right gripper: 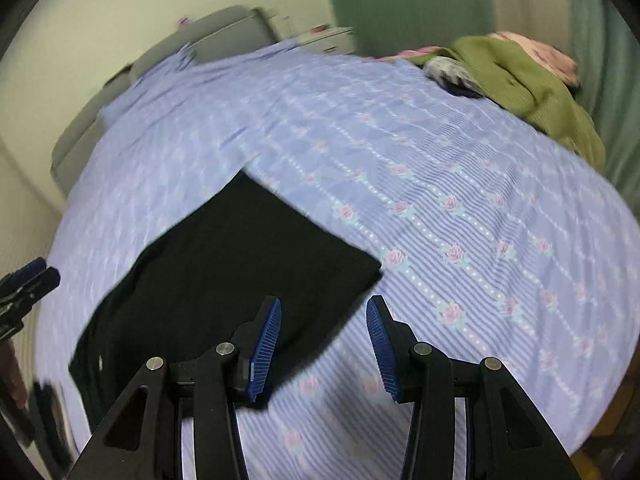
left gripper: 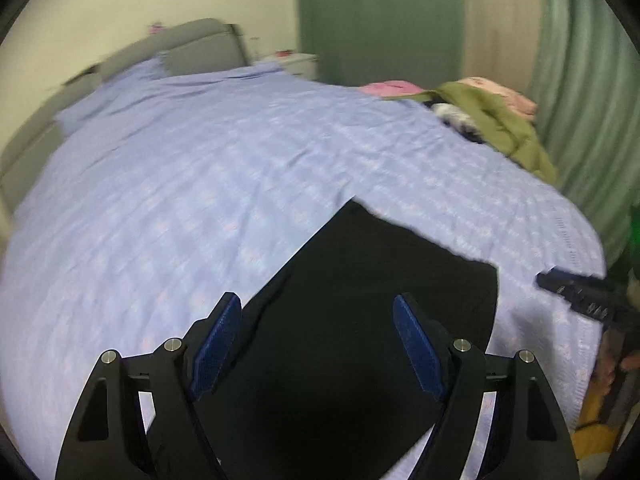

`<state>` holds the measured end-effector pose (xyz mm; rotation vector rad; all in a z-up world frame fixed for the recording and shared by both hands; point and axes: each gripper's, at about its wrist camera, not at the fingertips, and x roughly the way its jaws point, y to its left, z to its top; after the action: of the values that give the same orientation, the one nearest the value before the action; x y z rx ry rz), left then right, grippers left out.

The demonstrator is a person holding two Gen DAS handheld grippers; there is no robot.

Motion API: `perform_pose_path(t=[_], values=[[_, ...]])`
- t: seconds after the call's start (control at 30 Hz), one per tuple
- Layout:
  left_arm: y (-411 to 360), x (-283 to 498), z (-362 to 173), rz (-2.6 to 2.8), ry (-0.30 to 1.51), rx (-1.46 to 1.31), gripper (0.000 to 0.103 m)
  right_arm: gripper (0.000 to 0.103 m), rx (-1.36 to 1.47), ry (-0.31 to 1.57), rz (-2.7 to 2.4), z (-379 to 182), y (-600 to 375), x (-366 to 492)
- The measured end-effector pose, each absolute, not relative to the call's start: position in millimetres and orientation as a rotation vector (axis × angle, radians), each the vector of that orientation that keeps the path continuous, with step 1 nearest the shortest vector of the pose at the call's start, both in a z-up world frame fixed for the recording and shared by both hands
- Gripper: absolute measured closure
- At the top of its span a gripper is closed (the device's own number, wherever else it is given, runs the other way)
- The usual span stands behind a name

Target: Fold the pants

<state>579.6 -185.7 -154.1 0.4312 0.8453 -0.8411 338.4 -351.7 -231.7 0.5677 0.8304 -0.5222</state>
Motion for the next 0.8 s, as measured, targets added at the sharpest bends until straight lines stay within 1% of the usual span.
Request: perform_pose_path(t=[0.17, 0.4, 0.43, 0.47, 0.57, 0.63, 0.7, 0.8], values=[[-254, 633, -187, -0.957, 0.857, 0.54, 0.025, 0.057, 0.654, 0.774, -0.601, -260, -363, 356], [-333, 670, -240, -1.067, 0.934, 0.673, 0.026, 0.057, 0.755, 0.776, -0.706, -299, -382, 368], [-341, 674, -246, -1.081, 0.949, 0.672, 0.027, 0.057, 0.78, 0.773, -0.73, -306, -385, 369], [-348, 680, -251, -1.103, 0.978, 0.653, 0.032, 0.057, 0.799, 0.772, -0.75, -309, -386, 369], [-365, 698, -269, -1.137, 1.044, 0.619, 0.037, 0.057, 0.83, 0.756, -0.815, -317, -386, 373], [-374, 703, -283, -1.146, 1.066, 0.637, 0.038, 0.057, 0.798, 0.734, -0.822, -319, -381, 378], [-381, 708, -294, -1.135, 1.076, 0.663, 0.044, 0.057, 0.793, 0.734, -0.831, -324, -380, 381], [-386, 709, -306, -1.137, 1.092, 0.69, 0.044, 0.057, 0.843, 0.735, -0.856, -336, -385, 378]])
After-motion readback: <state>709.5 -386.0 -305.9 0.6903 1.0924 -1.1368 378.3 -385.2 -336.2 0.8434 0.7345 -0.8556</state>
